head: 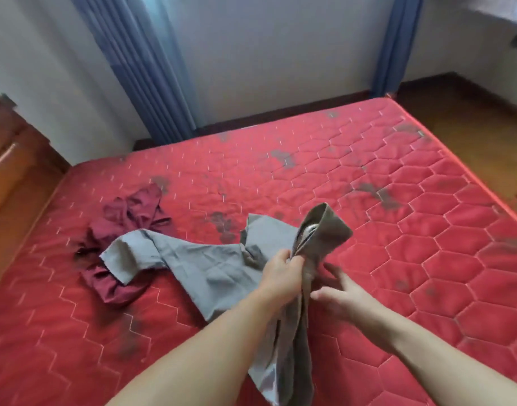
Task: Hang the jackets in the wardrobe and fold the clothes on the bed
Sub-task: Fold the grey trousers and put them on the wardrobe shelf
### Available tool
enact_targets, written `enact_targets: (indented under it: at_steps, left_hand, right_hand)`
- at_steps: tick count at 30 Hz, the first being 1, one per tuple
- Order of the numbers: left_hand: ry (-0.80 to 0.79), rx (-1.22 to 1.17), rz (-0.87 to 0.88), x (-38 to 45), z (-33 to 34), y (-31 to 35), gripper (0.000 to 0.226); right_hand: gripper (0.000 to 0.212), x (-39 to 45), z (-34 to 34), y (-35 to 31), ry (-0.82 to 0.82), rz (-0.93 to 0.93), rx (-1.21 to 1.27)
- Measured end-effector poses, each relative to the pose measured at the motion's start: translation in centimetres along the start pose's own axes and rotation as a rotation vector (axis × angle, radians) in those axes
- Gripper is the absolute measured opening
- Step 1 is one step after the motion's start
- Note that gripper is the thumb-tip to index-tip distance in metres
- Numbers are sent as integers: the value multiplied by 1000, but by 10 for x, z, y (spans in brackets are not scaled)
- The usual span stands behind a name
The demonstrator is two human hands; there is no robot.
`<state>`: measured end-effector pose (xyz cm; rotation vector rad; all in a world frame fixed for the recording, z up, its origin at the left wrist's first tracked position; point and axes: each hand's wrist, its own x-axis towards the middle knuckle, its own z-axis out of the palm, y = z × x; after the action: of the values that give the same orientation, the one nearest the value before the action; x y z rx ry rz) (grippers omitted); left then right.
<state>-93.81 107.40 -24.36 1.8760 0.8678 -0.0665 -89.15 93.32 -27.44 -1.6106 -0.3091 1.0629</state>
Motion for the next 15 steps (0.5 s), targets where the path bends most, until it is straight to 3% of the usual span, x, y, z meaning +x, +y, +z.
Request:
enact_targets:
  at_steps: [3,6,9,15]
  left_hand:
    - [55,-295,19,-47,-23,60,13]
    - [149,-552,42,-83,-56,114,8]
    - [173,-682,85,-121,-85,153,6]
    - [222,-669,225,-204,-118,189,5]
  right_hand:
    - [39,-50,8,-51,-135,-4,-295]
    - [12,-93,5,-95,-103,-39,-518]
    - [15,-135,0,-127,-77,-128,-750]
    - [26,-209,-51,-197,220,-332,-960]
